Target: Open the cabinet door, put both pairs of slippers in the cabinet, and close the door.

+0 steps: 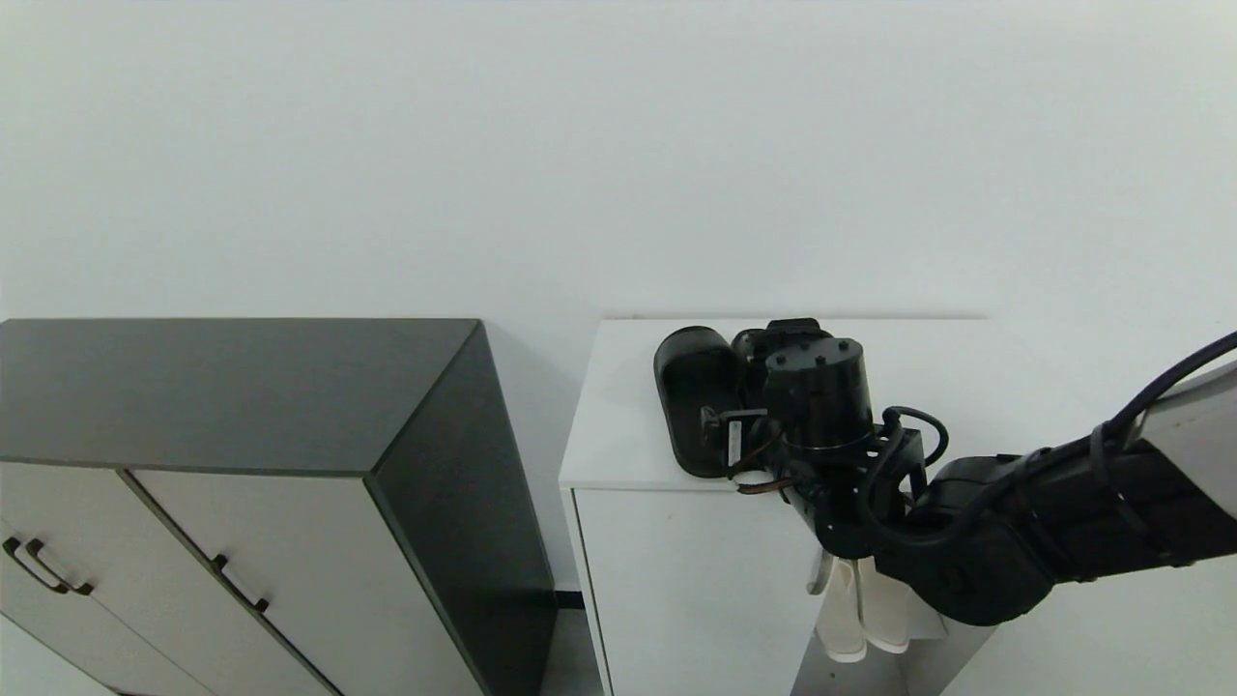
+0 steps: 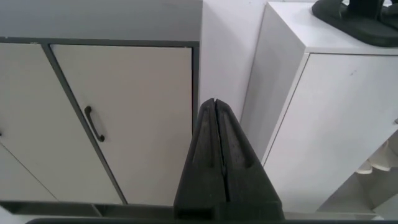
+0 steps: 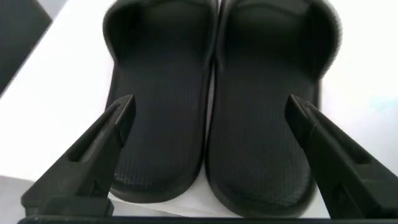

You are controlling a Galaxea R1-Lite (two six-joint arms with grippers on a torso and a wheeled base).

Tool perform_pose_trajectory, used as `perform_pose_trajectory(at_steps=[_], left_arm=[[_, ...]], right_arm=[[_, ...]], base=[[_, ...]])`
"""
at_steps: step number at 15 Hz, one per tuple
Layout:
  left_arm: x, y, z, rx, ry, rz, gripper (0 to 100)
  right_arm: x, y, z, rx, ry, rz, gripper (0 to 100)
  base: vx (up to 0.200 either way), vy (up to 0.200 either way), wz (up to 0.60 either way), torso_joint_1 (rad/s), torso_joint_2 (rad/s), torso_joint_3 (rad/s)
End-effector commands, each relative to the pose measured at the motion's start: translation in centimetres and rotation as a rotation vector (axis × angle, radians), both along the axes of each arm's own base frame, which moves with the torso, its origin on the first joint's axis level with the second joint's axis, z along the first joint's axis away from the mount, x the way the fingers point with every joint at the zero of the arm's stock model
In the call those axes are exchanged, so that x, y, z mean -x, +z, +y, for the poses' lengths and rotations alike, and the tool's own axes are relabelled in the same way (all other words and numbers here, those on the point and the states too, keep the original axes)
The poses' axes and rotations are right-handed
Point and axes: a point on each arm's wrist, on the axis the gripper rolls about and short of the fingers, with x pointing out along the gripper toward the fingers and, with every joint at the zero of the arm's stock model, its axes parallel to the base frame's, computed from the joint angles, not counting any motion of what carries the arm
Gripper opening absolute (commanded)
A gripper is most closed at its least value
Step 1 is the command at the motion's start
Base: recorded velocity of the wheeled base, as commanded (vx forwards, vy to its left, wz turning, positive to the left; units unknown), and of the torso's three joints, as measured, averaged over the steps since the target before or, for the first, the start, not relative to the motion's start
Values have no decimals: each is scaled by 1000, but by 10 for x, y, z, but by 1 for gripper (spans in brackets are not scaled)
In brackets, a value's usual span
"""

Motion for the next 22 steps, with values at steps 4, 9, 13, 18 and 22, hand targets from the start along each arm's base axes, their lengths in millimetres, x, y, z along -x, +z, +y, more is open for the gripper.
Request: perform_pose_trajectory(at_steps=[4, 9, 13, 18, 22], left_arm=[[0, 0, 0, 1, 0, 1, 0], [0, 0, 0, 2, 0, 1, 0], [0, 0, 0, 4, 0, 1, 0], [0, 0, 0, 2, 2, 1, 0], [0, 0, 0, 2, 2, 1, 0]], right_arm=[[-13, -10, 5, 14, -11, -3, 100], [-41, -12, 8, 9, -31, -26, 100], [-61, -16, 9, 4, -56, -39, 100], [-66, -12, 11, 12, -56, -60, 0], [-64, -6, 9, 7, -55, -69, 0]], base=[[50, 0, 0, -5, -2, 2], [0, 0, 0, 0, 0, 0], [0, 0, 0, 0, 0, 0], [0, 0, 0, 0, 0, 0], [0, 0, 0, 0, 0, 0]])
